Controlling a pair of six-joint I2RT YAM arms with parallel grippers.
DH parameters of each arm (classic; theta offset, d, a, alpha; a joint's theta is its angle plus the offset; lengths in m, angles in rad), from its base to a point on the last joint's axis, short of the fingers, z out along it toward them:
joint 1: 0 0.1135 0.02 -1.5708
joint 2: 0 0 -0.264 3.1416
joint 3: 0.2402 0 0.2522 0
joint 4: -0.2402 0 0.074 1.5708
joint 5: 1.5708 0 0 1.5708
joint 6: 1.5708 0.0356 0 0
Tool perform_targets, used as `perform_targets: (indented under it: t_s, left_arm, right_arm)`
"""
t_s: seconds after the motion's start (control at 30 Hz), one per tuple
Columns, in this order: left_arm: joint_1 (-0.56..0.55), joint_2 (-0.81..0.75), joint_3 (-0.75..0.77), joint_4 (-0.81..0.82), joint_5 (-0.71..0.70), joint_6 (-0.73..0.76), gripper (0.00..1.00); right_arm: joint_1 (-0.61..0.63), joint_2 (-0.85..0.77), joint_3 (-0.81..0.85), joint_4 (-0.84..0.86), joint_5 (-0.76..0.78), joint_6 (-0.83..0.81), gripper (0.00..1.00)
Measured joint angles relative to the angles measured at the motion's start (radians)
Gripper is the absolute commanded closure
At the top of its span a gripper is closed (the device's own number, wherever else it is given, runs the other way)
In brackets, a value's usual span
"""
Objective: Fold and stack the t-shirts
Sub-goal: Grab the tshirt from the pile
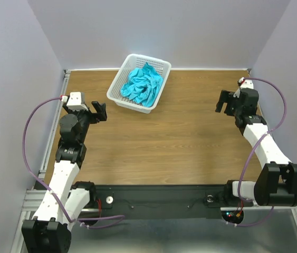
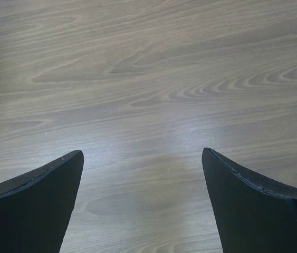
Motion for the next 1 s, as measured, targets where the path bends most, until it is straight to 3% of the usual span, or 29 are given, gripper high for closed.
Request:
perform_targets:
  t_s: [0.2, 0.5, 0.77, 1.0]
  left_arm:
    - [0.000, 0.012, 0.000, 0.004, 0.033, -0.001, 0.01]
    - [0.000, 0.112, 0.037, -0.039, 0.143, -0.007, 0.02]
    - [-0.037, 0.274, 0.282, -0.095, 0.178, -0.056, 0.08]
    - [-0.219, 0.526, 0.520, -0.154, 0.116, -0.095, 0.12]
  right_arm:
    - [0.000, 0.000, 0.000, 0.000, -0.013, -0.062, 0.00]
    - [0.000, -0.023, 0.000, -0.010, -0.245, -0.282, 0.00]
    - [-0.011, 0.035, -0.036, -0.055, -0.347, -0.307, 0.00]
    - [-0.035, 0.032, -0.064, -0.089, -0.438, -0.299, 0.00]
